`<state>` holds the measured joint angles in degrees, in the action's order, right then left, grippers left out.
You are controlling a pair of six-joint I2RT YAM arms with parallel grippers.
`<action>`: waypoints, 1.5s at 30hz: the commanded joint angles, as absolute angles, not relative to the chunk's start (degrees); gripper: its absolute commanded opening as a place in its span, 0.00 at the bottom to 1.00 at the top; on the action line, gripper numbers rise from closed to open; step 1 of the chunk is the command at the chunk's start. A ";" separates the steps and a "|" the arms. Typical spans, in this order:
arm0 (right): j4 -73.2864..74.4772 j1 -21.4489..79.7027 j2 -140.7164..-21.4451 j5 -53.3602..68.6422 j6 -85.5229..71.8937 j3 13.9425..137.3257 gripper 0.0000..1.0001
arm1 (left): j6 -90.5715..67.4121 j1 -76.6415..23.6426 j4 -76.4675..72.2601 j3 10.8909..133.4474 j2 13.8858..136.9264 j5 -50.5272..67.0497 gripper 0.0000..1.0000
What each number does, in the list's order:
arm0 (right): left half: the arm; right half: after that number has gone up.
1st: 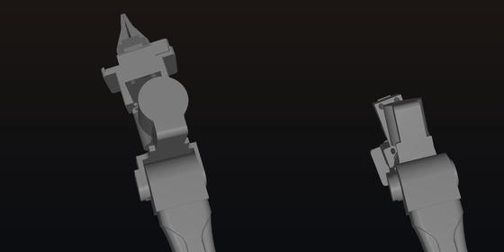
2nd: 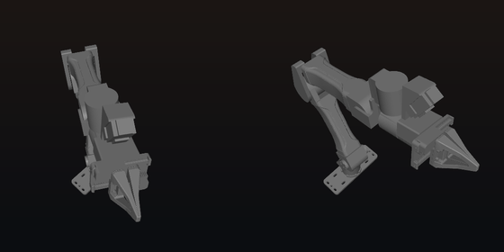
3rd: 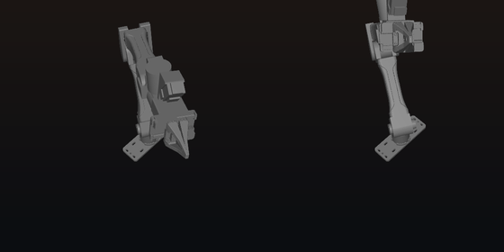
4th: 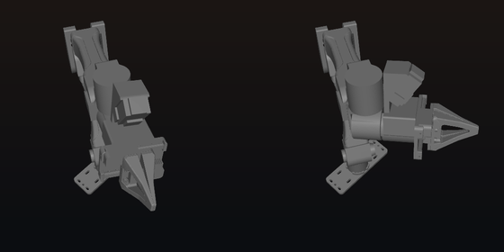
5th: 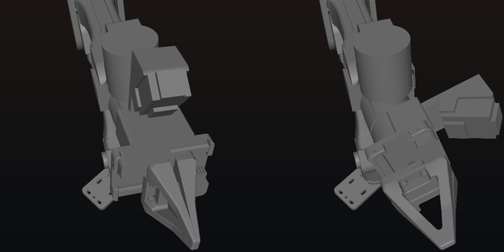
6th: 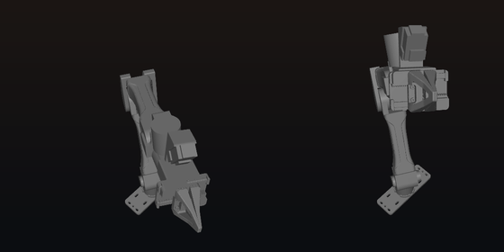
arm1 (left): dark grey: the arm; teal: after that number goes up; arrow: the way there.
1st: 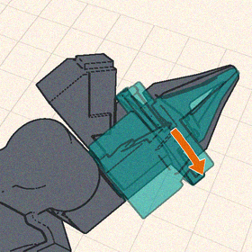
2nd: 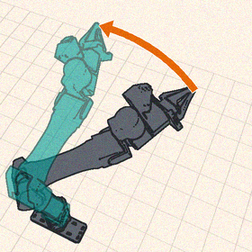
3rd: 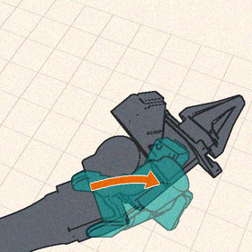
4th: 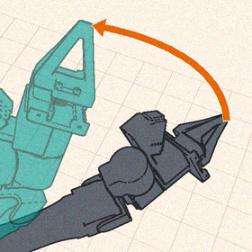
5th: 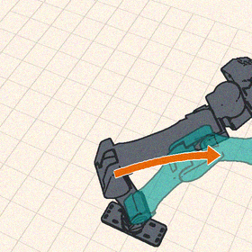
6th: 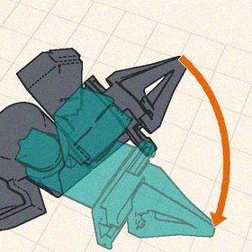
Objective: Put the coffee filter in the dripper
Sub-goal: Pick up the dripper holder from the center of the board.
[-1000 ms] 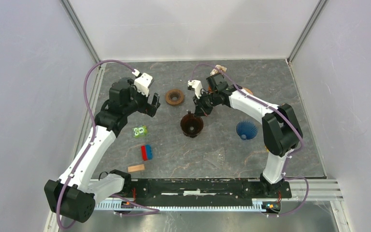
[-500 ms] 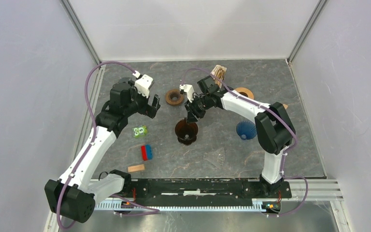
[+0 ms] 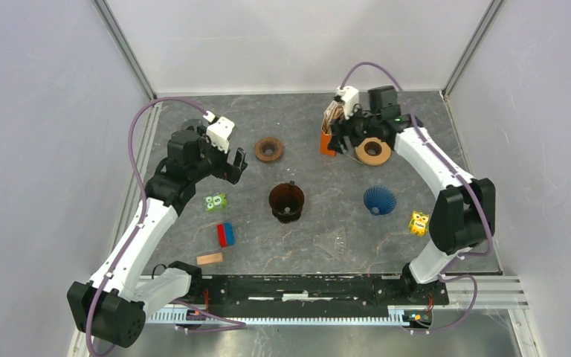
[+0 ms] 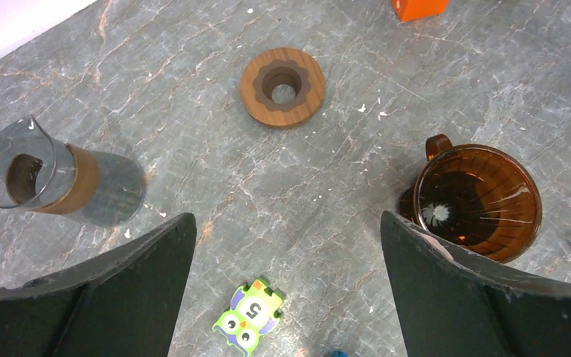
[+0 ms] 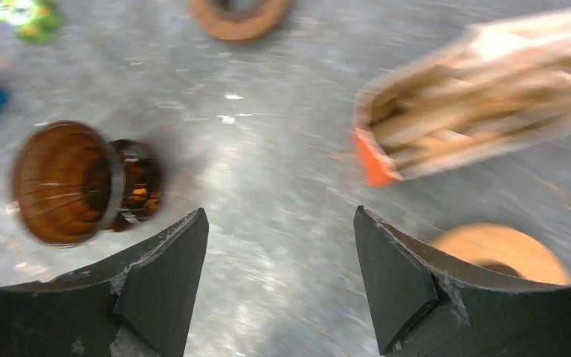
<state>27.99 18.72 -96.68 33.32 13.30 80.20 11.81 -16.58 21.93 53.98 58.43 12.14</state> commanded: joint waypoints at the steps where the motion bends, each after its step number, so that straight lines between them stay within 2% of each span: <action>1: 30.43 16.05 -94.92 20.81 21.74 79.09 0.80 | 9.45 -16.78 19.03 54.05 56.95 14.58 1.00; 7: 28.13 14.34 -96.75 10.05 28.19 75.42 0.93 | 9.31 -16.78 18.94 53.70 56.09 14.85 1.00; 18: 32.81 8.65 -110.21 12.80 33.84 84.15 0.94 | 9.37 -16.76 18.55 52.75 55.42 14.82 1.00; 28: 33.26 7.56 -116.12 14.56 34.40 87.32 0.90 | 10.29 -16.78 18.46 52.29 55.23 13.86 1.00; 35: 34.18 7.28 -118.30 14.73 34.14 88.20 0.79 | 10.51 -16.76 18.50 52.14 54.92 13.62 1.00; 40: 37.45 6.64 -118.21 16.02 34.28 91.18 0.56 | 10.53 -16.79 18.45 52.12 54.36 13.64 1.00; 45: 38.38 6.48 -111.21 17.30 34.36 91.96 0.35 | 10.59 -16.74 18.46 52.25 54.05 13.67 1.00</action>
<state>37.41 6.68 -118.13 15.20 33.93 89.47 11.44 -16.60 20.82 52.10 55.33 13.63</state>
